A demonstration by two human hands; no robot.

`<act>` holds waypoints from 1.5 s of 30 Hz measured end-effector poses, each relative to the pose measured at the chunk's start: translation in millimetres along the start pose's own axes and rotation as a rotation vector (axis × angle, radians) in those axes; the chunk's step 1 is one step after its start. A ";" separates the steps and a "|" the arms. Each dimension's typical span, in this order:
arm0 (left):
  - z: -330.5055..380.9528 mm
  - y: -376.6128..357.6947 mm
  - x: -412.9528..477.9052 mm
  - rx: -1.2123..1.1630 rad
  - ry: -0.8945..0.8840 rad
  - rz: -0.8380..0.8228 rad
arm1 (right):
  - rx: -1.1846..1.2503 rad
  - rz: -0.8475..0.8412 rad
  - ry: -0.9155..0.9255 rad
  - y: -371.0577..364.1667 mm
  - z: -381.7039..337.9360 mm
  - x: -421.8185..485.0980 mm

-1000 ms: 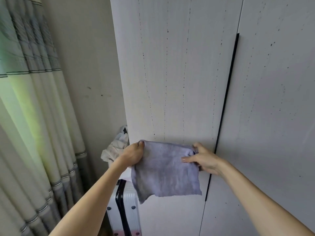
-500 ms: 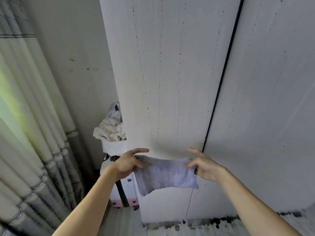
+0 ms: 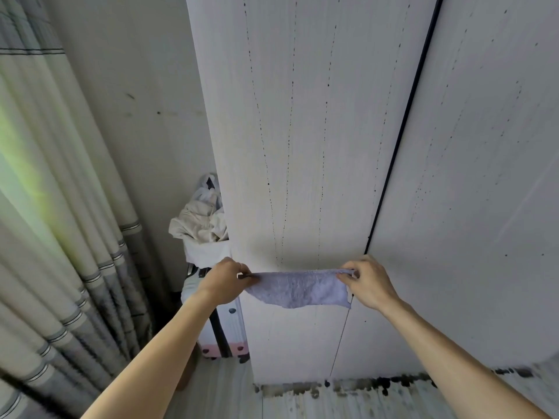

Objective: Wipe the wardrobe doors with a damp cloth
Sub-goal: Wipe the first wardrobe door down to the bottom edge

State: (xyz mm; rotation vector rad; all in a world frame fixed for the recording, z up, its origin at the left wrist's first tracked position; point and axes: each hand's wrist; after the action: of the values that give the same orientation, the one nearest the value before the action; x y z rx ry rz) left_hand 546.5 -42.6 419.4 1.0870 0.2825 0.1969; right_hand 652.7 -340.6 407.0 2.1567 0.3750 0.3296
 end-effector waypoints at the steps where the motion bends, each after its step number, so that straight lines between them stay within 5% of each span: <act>1: -0.7 0.2 0.3 -0.049 0.001 0.021 | 0.004 0.048 -0.003 -0.4 -0.6 -0.6; 7: 16.6 2.2 -1.7 -0.655 0.049 0.044 | 0.350 0.059 -0.248 -3.4 -13.3 -3.0; 11: 40.2 0.4 -3.4 -0.740 0.141 0.071 | 0.477 0.099 -0.259 -4.3 -29.2 -3.5; 20: 94.7 -11.1 -13.1 -1.250 0.188 -0.342 | 0.821 -0.239 -0.123 -7.3 -54.0 -14.2; 25: 96.0 -4.5 -14.9 -1.092 0.093 -0.430 | 0.742 -0.180 -0.117 -4.0 -41.7 -16.3; 30: 90.4 -20.1 -6.9 -0.969 0.226 -0.122 | 1.028 -0.241 -0.210 13.0 -40.3 -13.8; 35: 99.2 -28.0 -9.8 -1.162 0.208 -0.387 | 1.335 -0.331 -0.319 25.3 -36.1 -8.9; 41: 113.1 -29.0 -11.4 -1.149 0.181 -0.295 | 1.052 -0.246 -0.412 16.3 -13.2 -14.5; 45: 126.6 -12.5 -8.3 -1.176 0.080 -0.259 | 1.069 -0.041 -0.296 37.1 -7.9 -1.8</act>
State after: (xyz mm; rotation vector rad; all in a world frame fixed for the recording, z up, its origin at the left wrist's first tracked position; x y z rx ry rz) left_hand 579.5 -157.3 464.4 -0.1237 0.3078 0.1360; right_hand 653.5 -356.0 441.8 3.1662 0.4850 -0.3053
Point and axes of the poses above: each hand's wrist, its own x-axis towards the middle knuckle, its own y-axis out of the back of the hand, z = x × y
